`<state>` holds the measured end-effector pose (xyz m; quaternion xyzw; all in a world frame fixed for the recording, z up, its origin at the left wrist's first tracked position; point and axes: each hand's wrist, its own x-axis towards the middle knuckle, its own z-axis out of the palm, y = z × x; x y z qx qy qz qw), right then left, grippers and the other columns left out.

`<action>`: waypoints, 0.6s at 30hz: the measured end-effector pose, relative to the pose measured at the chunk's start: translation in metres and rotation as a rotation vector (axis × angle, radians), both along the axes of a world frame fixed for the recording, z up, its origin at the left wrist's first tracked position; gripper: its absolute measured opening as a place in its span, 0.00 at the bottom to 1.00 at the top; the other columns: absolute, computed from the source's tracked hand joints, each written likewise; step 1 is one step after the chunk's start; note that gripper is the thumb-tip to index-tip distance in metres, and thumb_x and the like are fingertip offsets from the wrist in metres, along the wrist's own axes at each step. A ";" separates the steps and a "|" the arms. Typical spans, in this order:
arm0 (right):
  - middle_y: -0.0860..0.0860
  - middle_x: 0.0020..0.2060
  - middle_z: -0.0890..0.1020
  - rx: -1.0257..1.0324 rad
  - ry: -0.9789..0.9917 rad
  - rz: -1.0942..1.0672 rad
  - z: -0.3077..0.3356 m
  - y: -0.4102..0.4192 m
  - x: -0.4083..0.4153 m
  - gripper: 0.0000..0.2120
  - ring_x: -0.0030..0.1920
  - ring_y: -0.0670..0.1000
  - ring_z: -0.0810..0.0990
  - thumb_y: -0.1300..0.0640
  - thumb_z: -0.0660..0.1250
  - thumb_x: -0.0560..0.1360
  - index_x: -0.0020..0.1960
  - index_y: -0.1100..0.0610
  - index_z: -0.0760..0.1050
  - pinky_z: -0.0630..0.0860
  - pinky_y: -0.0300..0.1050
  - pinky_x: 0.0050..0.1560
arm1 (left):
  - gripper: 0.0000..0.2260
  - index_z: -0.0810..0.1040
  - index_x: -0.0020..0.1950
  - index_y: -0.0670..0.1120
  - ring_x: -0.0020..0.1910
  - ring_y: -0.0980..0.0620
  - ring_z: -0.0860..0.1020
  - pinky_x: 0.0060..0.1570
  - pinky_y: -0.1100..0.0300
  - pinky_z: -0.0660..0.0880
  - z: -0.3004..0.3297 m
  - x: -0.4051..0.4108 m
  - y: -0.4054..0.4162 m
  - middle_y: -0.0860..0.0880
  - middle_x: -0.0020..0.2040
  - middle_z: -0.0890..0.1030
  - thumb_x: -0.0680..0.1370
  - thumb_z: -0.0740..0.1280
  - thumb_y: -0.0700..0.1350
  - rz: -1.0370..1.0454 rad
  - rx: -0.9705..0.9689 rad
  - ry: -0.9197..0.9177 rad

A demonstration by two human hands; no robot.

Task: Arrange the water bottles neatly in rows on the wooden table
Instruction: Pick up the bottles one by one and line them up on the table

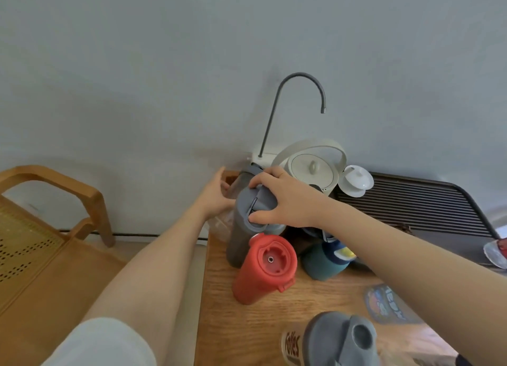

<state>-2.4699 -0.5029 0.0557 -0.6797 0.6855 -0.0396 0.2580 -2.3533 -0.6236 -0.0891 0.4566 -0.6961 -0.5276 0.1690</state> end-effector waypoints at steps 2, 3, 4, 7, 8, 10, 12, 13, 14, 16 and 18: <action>0.49 0.62 0.66 -0.014 -0.017 0.003 -0.001 0.001 0.000 0.27 0.58 0.52 0.73 0.47 0.72 0.68 0.64 0.51 0.68 0.70 0.48 0.61 | 0.40 0.54 0.74 0.44 0.60 0.45 0.72 0.59 0.52 0.70 -0.011 0.001 -0.001 0.42 0.65 0.71 0.68 0.74 0.43 -0.106 -0.014 -0.093; 0.49 0.62 0.66 -0.017 -0.024 -0.003 -0.002 0.001 0.000 0.27 0.58 0.52 0.73 0.47 0.72 0.68 0.63 0.51 0.68 0.70 0.49 0.62 | 0.40 0.55 0.73 0.44 0.63 0.44 0.71 0.60 0.50 0.70 -0.013 0.002 0.001 0.42 0.68 0.69 0.68 0.74 0.42 -0.155 -0.015 -0.135; 0.48 0.62 0.66 -0.020 -0.031 -0.010 -0.002 0.002 0.000 0.27 0.58 0.52 0.73 0.47 0.72 0.67 0.63 0.51 0.68 0.70 0.49 0.62 | 0.40 0.54 0.73 0.44 0.64 0.43 0.70 0.60 0.52 0.71 -0.019 0.002 0.003 0.41 0.69 0.68 0.68 0.73 0.42 -0.166 -0.019 -0.161; 0.48 0.61 0.67 -0.032 -0.029 -0.025 -0.002 0.003 0.000 0.27 0.57 0.51 0.73 0.47 0.73 0.67 0.62 0.51 0.69 0.70 0.49 0.62 | 0.42 0.49 0.75 0.43 0.67 0.42 0.68 0.52 0.58 0.69 -0.021 0.007 0.010 0.43 0.71 0.64 0.69 0.72 0.42 -0.069 0.051 -0.156; 0.49 0.60 0.67 -0.033 -0.022 -0.028 -0.003 0.003 0.001 0.27 0.57 0.51 0.73 0.47 0.73 0.67 0.62 0.51 0.69 0.70 0.49 0.61 | 0.44 0.48 0.75 0.43 0.67 0.42 0.67 0.53 0.57 0.69 -0.022 0.011 0.010 0.42 0.72 0.64 0.68 0.73 0.42 -0.032 0.072 -0.122; 0.50 0.60 0.67 -0.035 0.002 -0.033 -0.004 0.004 0.001 0.26 0.57 0.51 0.73 0.47 0.72 0.67 0.62 0.51 0.69 0.70 0.48 0.60 | 0.44 0.48 0.75 0.45 0.68 0.41 0.66 0.58 0.53 0.68 -0.017 0.026 0.013 0.40 0.72 0.63 0.68 0.74 0.42 0.057 0.115 -0.048; 0.50 0.61 0.67 -0.050 0.005 -0.044 -0.004 0.006 0.000 0.26 0.59 0.51 0.71 0.47 0.72 0.67 0.63 0.50 0.70 0.68 0.43 0.59 | 0.43 0.48 0.75 0.47 0.70 0.43 0.63 0.63 0.51 0.65 -0.007 0.046 0.019 0.41 0.73 0.61 0.69 0.73 0.42 0.134 0.135 0.057; 0.51 0.63 0.66 -0.058 -0.003 -0.054 -0.005 0.008 0.000 0.26 0.61 0.51 0.70 0.47 0.72 0.68 0.64 0.50 0.70 0.66 0.41 0.59 | 0.42 0.48 0.74 0.48 0.69 0.45 0.64 0.64 0.52 0.64 -0.003 0.056 0.023 0.43 0.73 0.61 0.70 0.73 0.42 0.159 0.135 0.116; 0.51 0.66 0.65 -0.064 -0.009 -0.065 -0.006 0.010 -0.001 0.26 0.64 0.51 0.68 0.48 0.72 0.68 0.64 0.50 0.70 0.63 0.40 0.60 | 0.42 0.48 0.74 0.49 0.67 0.48 0.64 0.63 0.54 0.64 0.001 0.065 0.028 0.44 0.72 0.63 0.70 0.73 0.41 0.163 0.124 0.177; 0.53 0.71 0.60 -0.077 -0.007 -0.084 -0.007 0.015 0.001 0.26 0.70 0.52 0.62 0.48 0.72 0.69 0.65 0.49 0.70 0.61 0.43 0.64 | 0.42 0.49 0.74 0.49 0.65 0.53 0.64 0.61 0.59 0.63 0.009 0.078 0.037 0.48 0.69 0.65 0.69 0.73 0.40 0.112 0.079 0.235; 0.54 0.72 0.58 -0.094 0.006 -0.104 -0.010 0.019 0.003 0.26 0.72 0.55 0.60 0.49 0.71 0.69 0.65 0.49 0.69 0.60 0.48 0.68 | 0.42 0.51 0.73 0.50 0.63 0.56 0.65 0.61 0.61 0.63 0.016 0.081 0.043 0.53 0.67 0.65 0.68 0.74 0.39 0.060 0.047 0.250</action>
